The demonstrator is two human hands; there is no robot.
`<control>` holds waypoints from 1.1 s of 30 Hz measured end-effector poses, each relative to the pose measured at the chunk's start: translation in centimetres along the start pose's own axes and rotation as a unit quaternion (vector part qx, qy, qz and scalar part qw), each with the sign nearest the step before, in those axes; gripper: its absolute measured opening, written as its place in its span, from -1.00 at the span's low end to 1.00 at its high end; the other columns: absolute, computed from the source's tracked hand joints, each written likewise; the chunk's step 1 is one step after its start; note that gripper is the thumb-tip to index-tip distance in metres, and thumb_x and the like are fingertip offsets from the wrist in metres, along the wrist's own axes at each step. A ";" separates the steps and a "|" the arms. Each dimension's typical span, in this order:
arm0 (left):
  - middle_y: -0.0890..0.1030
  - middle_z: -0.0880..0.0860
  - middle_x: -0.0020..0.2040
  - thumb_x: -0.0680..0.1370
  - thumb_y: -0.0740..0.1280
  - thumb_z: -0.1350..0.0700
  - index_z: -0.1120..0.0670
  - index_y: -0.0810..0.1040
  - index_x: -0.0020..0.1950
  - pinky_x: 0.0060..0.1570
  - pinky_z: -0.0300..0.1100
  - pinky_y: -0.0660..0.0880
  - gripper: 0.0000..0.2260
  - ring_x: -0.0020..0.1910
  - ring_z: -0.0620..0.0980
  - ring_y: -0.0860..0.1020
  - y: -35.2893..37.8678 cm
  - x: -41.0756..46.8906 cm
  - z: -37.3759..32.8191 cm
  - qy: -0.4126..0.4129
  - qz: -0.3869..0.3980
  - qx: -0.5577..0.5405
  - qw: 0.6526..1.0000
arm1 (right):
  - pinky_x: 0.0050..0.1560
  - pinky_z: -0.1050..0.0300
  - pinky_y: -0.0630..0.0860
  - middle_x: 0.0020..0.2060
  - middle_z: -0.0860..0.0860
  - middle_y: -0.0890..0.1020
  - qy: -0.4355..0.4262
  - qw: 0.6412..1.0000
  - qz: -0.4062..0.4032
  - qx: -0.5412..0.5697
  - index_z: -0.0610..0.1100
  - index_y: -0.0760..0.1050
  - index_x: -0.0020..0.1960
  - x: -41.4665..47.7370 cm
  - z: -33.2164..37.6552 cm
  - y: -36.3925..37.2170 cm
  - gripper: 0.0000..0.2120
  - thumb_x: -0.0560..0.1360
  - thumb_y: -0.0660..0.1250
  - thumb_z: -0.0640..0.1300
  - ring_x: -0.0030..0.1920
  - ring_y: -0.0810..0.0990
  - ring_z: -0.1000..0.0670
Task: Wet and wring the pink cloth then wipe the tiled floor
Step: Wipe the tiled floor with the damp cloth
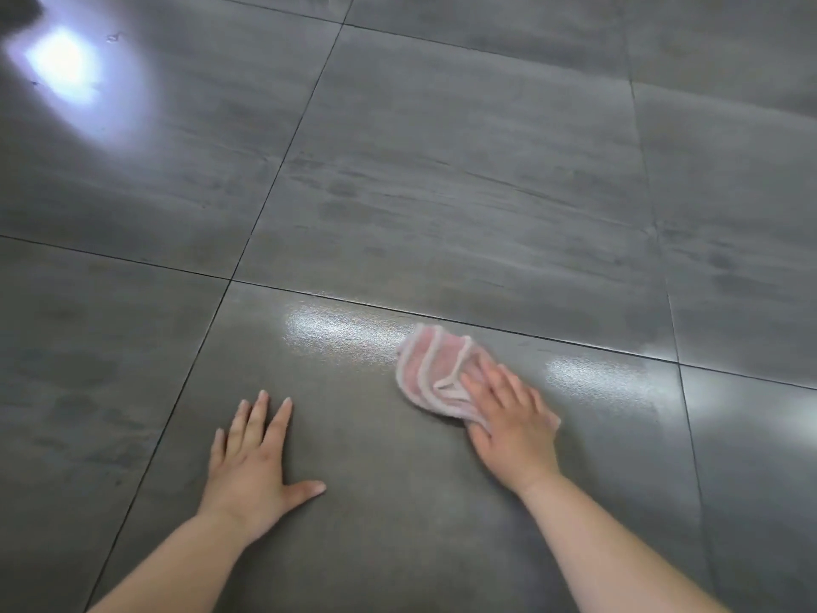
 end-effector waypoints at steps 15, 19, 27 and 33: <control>-0.27 0.03 0.52 0.35 0.31 -0.29 -0.04 -0.25 0.47 0.48 0.01 -0.19 -0.06 0.50 0.03 -0.28 -0.1 0.4 0.1 0.015 -0.026 -0.002 1.000 | -0.03 -0.06 0.47 0.19 -0.13 0.47 0.179 0.983 0.009 0.035 -0.05 0.38 0.20 -4.2 0.6 0.0 -0.48 0.26 0.11 0.06 0.09 0.46 -0.21; -0.24 0.00 0.52 0.26 0.37 -0.31 -0.07 -0.20 0.47 0.48 -0.03 -0.20 0.01 0.50 0.00 -0.25 -0.3 0.6 0.4 0.047 -0.017 -0.034 0.998 | 0.14 0.05 0.26 0.24 0.04 0.54 -0.097 0.994 0.038 0.020 0.10 0.33 0.21 -3.9 8.5 1.1 -0.51 0.28 0.11 0.10 0.19 0.37 -0.03; 0.05 0.14 0.53 -0.15 0.10 -0.44 0.06 0.09 0.47 0.44 0.12 0.00 0.23 0.51 0.12 -0.01 -3.0 0.3 10.3 -0.097 -0.091 -0.080 0.988 | 0.23 -0.19 0.34 0.43 -0.13 0.30 0.299 0.951 -0.027 0.070 -0.13 0.33 0.38 -2.4 -12.0 -2.6 -0.39 0.34 0.08 -0.03 0.30 0.38 -0.30; -0.10 0.09 0.54 0.07 0.41 -0.31 0.03 -0.05 0.49 0.46 0.09 -0.11 0.13 0.52 0.07 -0.14 -2.5 0.8 11.1 -0.104 -0.067 -0.097 0.988 | 0.31 -0.12 0.20 0.42 -0.16 0.31 0.351 0.930 -0.035 0.101 -0.12 0.36 0.36 1.7 -4.8 -1.0 -0.55 0.48 0.16 -0.09 0.35 0.30 -0.26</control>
Point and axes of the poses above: each hand's wrist, its own x-axis towards the middle knuckle, its own y-axis out of the palm, z = x × y, the point moved 9 cm from there along x, towards the middle knuckle
